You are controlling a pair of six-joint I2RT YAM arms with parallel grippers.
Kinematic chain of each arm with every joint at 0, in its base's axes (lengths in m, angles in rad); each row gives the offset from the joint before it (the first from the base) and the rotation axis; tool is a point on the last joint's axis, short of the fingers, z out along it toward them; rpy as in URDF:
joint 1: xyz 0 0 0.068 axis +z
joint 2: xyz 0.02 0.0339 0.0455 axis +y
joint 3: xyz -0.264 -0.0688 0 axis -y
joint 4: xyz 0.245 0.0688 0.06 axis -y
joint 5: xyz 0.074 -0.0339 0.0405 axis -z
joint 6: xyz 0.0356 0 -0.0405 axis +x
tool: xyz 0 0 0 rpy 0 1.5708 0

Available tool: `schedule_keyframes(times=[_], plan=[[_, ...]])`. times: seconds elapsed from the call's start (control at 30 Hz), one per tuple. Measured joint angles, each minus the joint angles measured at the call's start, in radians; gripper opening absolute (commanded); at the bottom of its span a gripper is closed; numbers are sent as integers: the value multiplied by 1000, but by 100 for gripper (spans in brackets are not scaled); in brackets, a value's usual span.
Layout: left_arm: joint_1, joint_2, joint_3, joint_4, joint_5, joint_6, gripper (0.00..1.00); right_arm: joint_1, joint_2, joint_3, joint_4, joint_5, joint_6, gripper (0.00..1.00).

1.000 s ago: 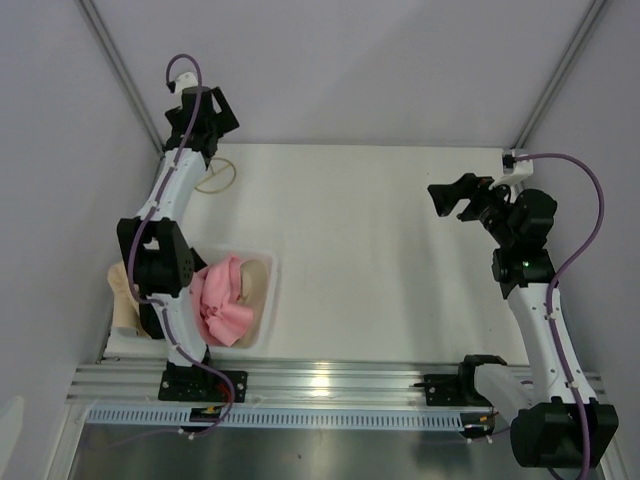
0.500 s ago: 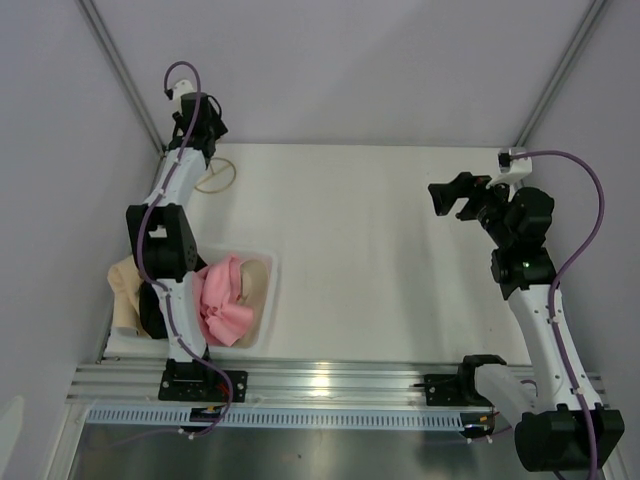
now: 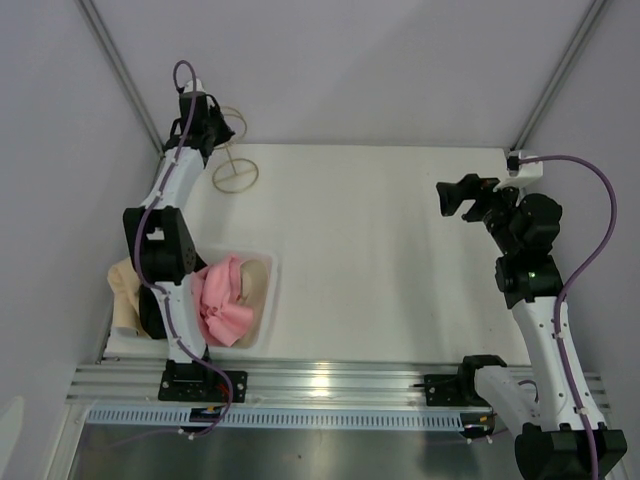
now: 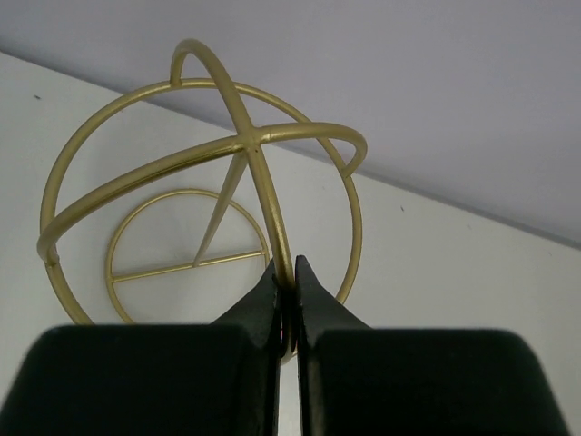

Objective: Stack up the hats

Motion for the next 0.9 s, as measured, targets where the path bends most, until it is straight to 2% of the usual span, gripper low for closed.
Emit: schedule_keyframes(times=[0.17,0.23,0.37,0.43,0.57,0.77,0.9], plan=[[-58,-151,-167,-30,101,19,1,0,1,0,5,71,17,99],[-146,-236,-249,-53,99,39,1,0,3,0,0,124,35,99],[-412,-393,-423,-28,104,58,0,-16,6,-1,-32,228,80,99],[-548,-468,-528,2,106,57,1,-35,3,-5,-50,253,103,99],[-740,-571,-682,49,66,70,1,-72,-39,-52,-79,265,141,99],[-953,-773,-937,166,-27,71,1,-80,-169,-111,-146,275,163,99],[-1025,-822,-1007,227,-64,79,1,-80,-248,-124,-174,274,163,99]])
